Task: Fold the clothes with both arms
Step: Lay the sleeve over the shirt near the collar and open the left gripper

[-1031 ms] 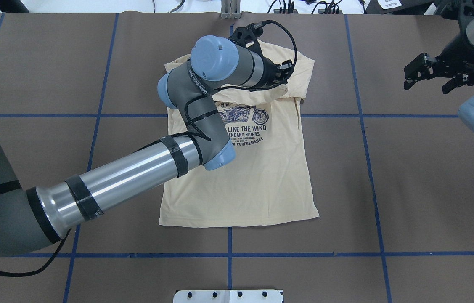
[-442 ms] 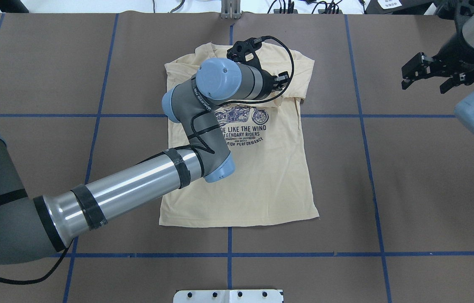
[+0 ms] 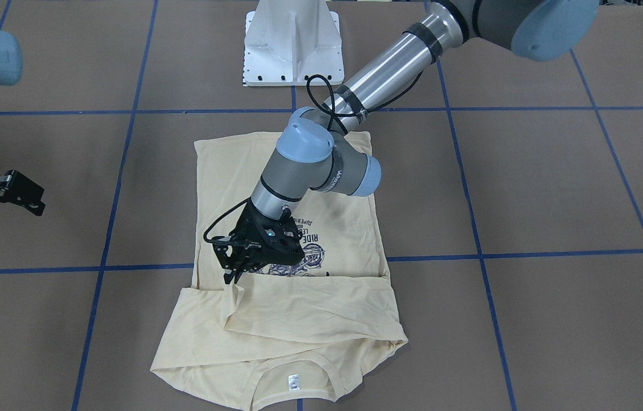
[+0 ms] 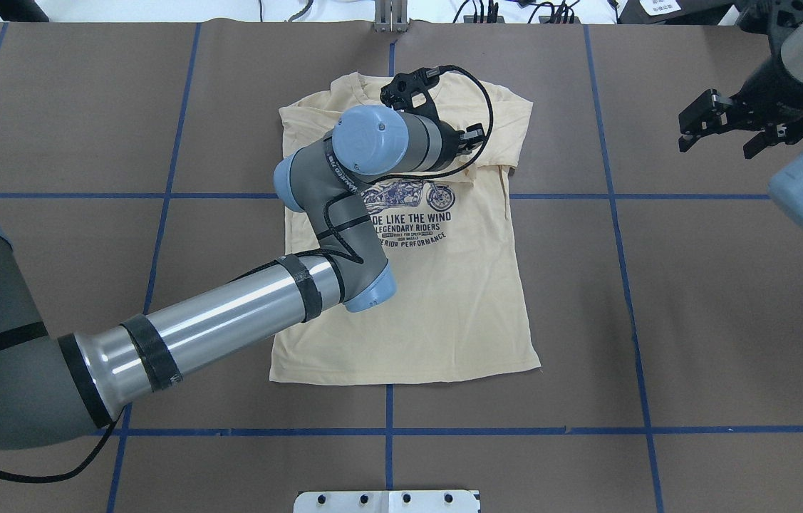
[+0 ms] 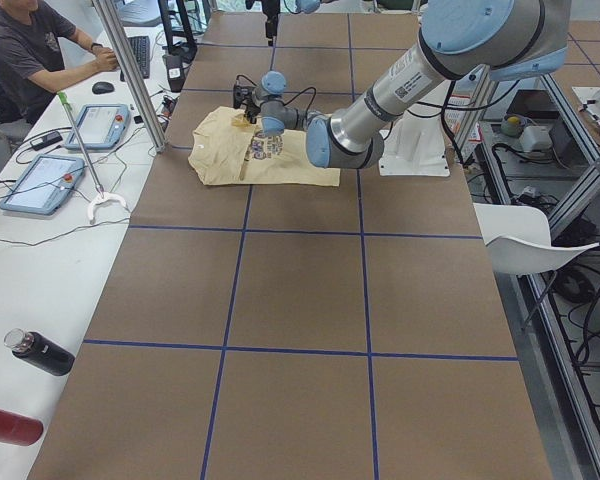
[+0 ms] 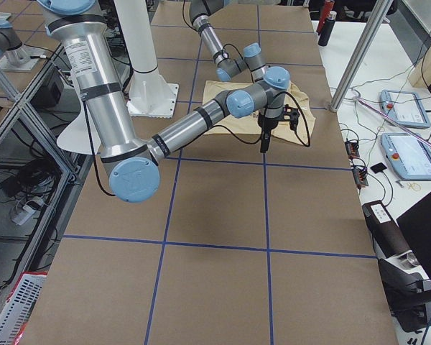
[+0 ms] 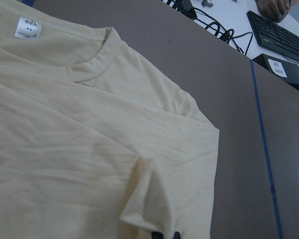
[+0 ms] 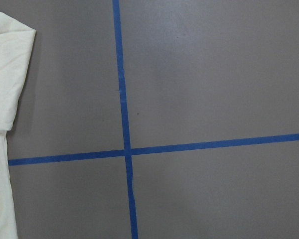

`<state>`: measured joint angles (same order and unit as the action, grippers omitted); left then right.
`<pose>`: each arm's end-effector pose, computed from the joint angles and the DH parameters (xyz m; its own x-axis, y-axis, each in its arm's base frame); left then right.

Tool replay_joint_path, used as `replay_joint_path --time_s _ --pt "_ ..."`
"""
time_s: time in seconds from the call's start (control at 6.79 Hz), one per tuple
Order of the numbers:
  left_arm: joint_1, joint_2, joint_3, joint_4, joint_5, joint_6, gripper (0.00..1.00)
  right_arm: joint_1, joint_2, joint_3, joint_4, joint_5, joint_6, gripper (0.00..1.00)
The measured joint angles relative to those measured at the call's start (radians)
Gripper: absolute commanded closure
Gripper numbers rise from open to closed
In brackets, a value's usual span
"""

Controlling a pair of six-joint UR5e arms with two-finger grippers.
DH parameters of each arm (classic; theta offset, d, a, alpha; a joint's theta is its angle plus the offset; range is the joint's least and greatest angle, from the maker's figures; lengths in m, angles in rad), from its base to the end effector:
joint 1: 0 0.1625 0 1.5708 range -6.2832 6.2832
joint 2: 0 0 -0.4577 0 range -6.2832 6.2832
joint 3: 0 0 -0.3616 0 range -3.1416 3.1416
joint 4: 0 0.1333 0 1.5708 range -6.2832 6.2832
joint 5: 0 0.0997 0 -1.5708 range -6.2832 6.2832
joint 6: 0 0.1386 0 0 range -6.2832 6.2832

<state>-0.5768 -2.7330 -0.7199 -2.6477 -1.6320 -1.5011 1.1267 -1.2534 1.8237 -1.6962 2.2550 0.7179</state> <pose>0.7017 -0.6055 0.1607 0.1862 -0.0382 -0.9818 0.4821 0.8742 0.0574 -0.2094 -0.5465 0.4562 0.6941 0.1004 0.7128 -0.0913 0.9945 -0.0512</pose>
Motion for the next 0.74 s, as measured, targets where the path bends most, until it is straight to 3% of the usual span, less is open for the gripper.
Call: replay_joint_path --time_s 0.15,0.44,0.74 --pt "0.001 -0.005 -0.003 0.000 0.006 -0.001 0.41 0.000 0.000 0.000 0.001 0.000 0.000 0.00" --pt "0.008 -0.033 -0.007 0.001 0.008 -0.005 0.30 0.001 -0.001 0.000 0.001 0.001 0.000 0.00" --pt "0.013 -0.039 -0.009 0.001 0.006 -0.007 0.30 0.000 -0.001 0.000 0.000 0.000 0.001 0.00"
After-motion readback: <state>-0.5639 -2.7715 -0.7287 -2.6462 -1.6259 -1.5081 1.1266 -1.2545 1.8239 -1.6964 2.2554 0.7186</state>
